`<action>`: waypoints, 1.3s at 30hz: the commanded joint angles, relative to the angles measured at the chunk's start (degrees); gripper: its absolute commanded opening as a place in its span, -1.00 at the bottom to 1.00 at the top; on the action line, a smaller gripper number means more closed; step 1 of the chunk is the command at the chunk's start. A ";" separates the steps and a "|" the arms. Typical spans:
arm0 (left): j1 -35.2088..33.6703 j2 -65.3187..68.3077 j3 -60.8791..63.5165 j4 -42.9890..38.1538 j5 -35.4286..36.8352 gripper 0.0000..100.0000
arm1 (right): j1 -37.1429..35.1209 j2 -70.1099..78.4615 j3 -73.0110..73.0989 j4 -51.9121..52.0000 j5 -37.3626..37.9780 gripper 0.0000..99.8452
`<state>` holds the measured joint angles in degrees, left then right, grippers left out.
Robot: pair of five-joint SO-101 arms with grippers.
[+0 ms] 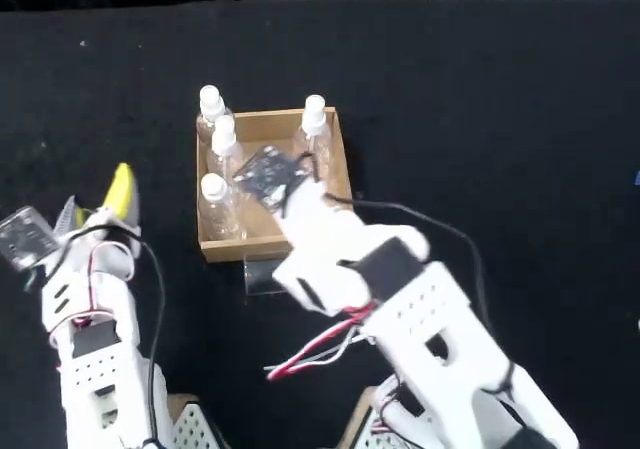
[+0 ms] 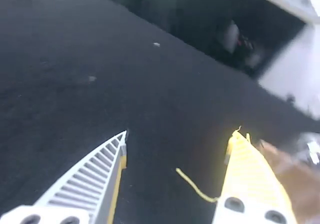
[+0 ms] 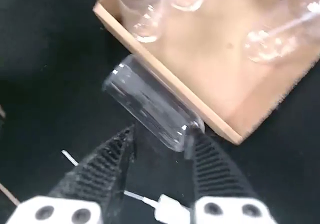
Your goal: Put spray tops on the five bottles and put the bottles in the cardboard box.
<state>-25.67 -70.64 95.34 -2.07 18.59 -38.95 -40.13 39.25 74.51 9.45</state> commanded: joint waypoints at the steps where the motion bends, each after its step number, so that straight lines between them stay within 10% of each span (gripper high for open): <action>1: -5.41 -0.09 -1.36 -1.23 8.70 -0.41 | -4.48 4.09 3.21 -8.70 -3.52 -0.90; 16: -6.11 -0.18 -1.36 -1.49 9.32 -0.41 | -8.35 5.32 13.76 -27.08 -25.58 -0.91; 23: -6.11 -0.18 -1.36 -1.49 9.14 -0.41 | -14.77 5.05 19.65 -37.89 -47.56 -0.90; 39: -6.02 -0.18 -1.36 -1.49 9.05 -0.41 | -5.89 4.70 33.54 -51.16 -48.44 -0.91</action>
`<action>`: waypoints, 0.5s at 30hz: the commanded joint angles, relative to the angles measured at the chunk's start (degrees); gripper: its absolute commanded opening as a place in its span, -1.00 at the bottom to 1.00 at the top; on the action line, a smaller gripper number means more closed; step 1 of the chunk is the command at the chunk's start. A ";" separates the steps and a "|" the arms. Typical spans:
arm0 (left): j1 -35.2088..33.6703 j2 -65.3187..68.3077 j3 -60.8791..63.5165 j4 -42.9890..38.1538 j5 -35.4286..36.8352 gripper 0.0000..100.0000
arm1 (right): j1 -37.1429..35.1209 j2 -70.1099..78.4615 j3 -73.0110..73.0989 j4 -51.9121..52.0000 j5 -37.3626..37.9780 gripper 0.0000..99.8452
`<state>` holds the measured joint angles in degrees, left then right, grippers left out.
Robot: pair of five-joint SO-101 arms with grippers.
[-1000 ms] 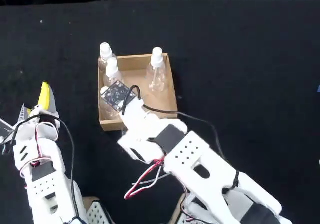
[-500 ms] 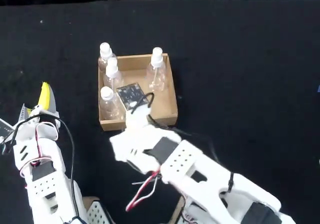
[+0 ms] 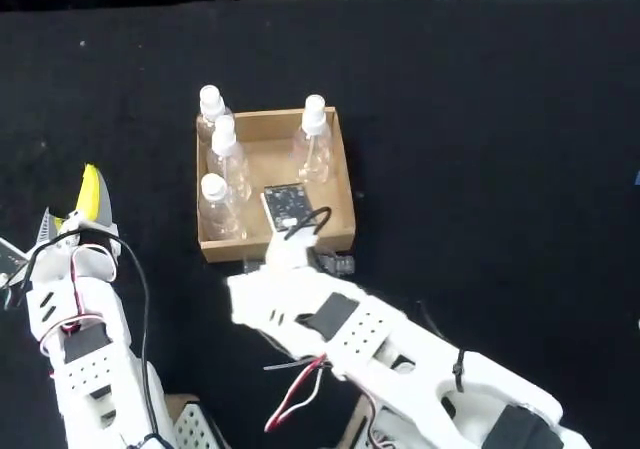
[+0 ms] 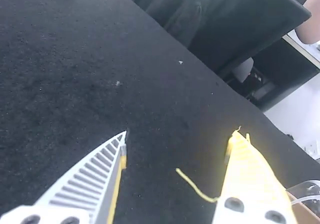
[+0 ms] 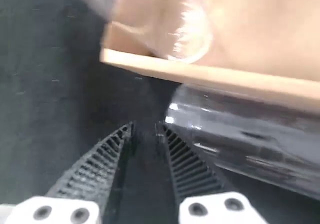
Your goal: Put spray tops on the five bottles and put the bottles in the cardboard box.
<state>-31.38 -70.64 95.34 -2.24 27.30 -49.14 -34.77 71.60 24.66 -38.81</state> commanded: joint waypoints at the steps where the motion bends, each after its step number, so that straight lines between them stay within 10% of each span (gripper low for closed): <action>1: -0.31 -0.18 -1.36 -1.32 0.35 -0.41 | 5.89 -1.27 2.33 -1.32 -0.18 -0.91; 15: -0.22 -0.18 -1.36 -1.32 0.35 -0.41 | 26.55 -35.38 5.49 27.69 9.05 -0.91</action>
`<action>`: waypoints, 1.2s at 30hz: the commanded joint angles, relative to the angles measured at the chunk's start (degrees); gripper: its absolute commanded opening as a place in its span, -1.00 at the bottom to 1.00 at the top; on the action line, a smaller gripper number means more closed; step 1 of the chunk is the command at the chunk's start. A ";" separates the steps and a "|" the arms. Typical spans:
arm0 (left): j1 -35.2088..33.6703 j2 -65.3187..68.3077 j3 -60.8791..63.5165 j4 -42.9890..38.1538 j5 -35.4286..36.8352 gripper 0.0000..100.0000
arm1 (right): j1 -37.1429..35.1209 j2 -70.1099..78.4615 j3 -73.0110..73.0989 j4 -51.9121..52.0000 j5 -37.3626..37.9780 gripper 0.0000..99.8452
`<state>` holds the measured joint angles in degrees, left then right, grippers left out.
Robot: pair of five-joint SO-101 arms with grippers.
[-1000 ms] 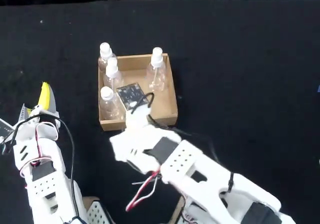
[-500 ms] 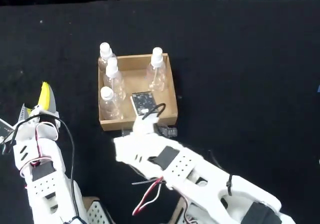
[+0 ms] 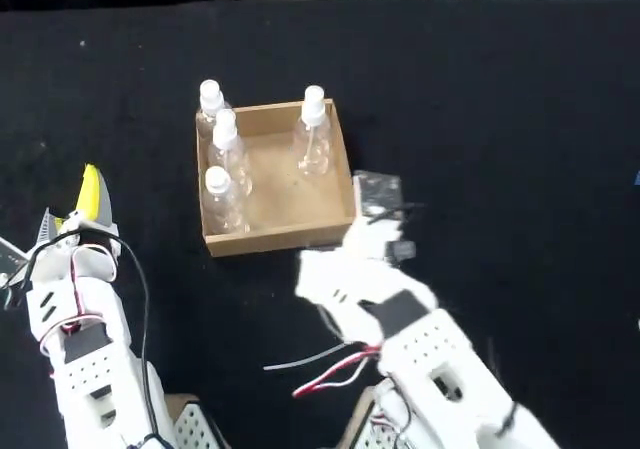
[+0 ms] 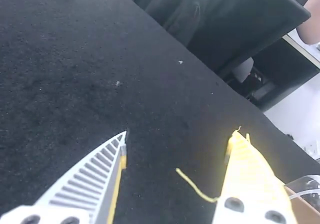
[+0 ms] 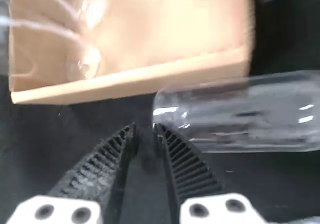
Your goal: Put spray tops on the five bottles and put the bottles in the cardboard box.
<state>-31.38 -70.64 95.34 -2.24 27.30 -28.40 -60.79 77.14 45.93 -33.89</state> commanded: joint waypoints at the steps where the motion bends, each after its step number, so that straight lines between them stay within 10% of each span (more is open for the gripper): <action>1: -0.22 -0.18 -1.36 -1.32 0.35 -0.41 | 8.00 -11.91 -0.04 8.44 5.27 -0.91; 7: -0.13 -0.18 -1.36 -1.32 0.35 -0.41 | 20.40 -20.35 -0.57 14.68 7.30 -0.90; 18: -0.13 -0.18 -1.27 -1.32 0.35 -0.41 | 20.31 -8.22 -9.27 14.68 0.00 -0.90; 30: -0.22 -0.18 -1.27 -1.32 0.35 -0.41 | -15.21 10.77 -18.95 20.66 0.00 -0.91; 36: -0.22 -0.18 -1.27 -1.32 0.35 -0.41 | -17.67 19.82 -19.38 11.78 -2.90 -0.91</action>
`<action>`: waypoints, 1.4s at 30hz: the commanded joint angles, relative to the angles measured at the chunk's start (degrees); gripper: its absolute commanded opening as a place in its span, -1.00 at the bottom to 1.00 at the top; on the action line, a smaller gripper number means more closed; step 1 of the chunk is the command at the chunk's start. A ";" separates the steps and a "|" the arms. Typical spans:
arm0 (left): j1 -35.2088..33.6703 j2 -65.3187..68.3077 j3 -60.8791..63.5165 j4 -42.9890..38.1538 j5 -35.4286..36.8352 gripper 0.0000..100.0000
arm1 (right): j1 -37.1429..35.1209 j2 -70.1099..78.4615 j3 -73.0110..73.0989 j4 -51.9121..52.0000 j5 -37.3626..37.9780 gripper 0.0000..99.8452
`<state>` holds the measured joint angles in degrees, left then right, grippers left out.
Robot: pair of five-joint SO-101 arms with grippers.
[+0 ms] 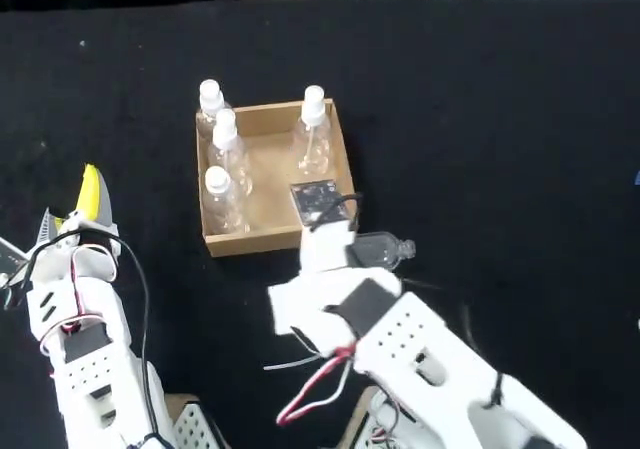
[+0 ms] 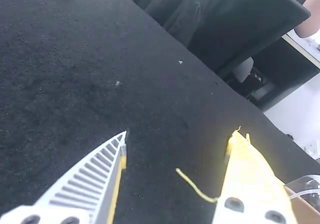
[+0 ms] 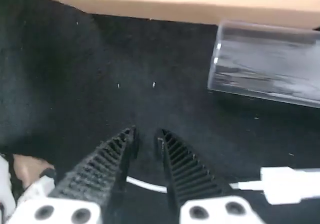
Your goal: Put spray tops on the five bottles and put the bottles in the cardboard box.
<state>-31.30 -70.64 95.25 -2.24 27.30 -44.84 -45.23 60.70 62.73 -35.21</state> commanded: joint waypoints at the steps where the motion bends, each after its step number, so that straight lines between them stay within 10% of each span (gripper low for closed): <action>1: -0.31 -0.18 -1.19 -1.32 0.35 -0.41 | -1.23 5.93 -2.51 -7.03 -1.67 -0.91; 13: -0.31 -0.18 -1.19 -1.32 0.35 -0.41 | 18.20 12.09 0.84 -13.19 -1.05 -0.91; 28: -0.22 -0.18 -1.19 -1.32 0.35 -0.41 | 50.20 12.00 -4.53 -8.62 17.67 -0.91; 35: 0.31 -0.18 -1.27 -1.14 0.35 -0.41 | 46.77 12.62 -26.51 14.59 27.60 -0.90; 42: 1.01 -0.18 -1.10 -1.05 0.26 -0.41 | 39.03 14.81 -30.02 9.14 28.75 -0.90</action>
<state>-31.03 -70.64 95.25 -2.24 27.30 -2.20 -32.92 33.89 74.33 -4.44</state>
